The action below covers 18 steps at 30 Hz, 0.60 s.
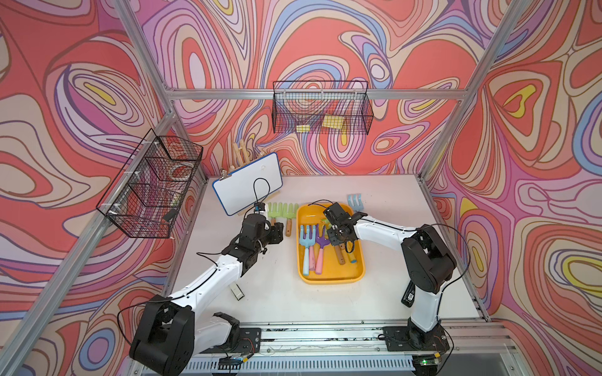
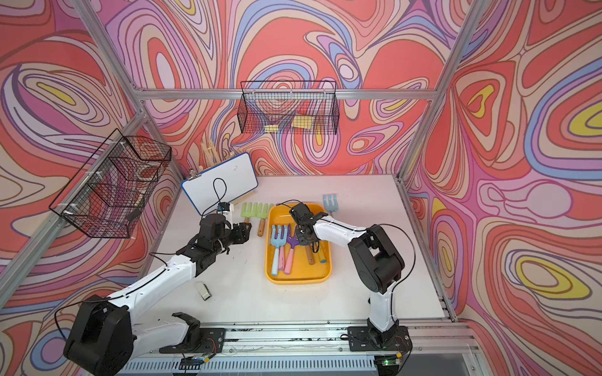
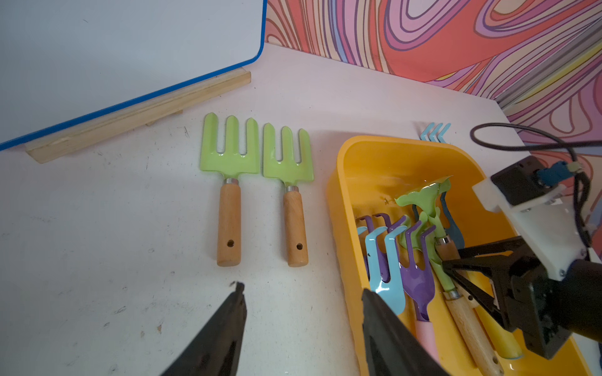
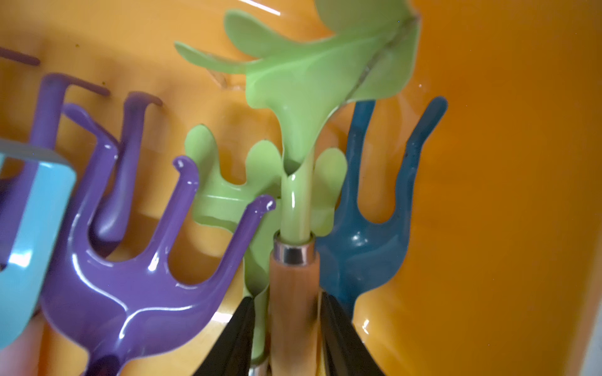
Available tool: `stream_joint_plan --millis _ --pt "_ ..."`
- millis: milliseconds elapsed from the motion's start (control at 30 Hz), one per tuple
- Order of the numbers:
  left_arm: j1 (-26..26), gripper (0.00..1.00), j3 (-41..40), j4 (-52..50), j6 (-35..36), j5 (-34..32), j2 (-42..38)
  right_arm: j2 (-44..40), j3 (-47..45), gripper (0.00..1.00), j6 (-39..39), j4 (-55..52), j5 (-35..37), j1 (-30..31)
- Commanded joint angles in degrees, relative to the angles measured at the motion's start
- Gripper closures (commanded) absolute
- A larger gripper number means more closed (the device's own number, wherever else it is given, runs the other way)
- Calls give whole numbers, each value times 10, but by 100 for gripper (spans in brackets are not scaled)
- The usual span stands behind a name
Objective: Take the hand rake out of the storage box
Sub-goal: Pick up the rake from the storage box.
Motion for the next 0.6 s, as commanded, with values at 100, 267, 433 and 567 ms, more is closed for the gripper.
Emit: stream_joint_plan --millis 100,267,433,567 --pt "5 38 -2 12 -2 9 5 36 20 63 -3 5 14 3" --pt "6 38 0 11 -2 12 8 45 25 68 -1 6 16 2" --pt "6 39 -2 12 -3 11 8 41 25 74 0 7 16 2" --pt "6 39 -2 11 -3 11 7 11 10 79 5 14 18 2"
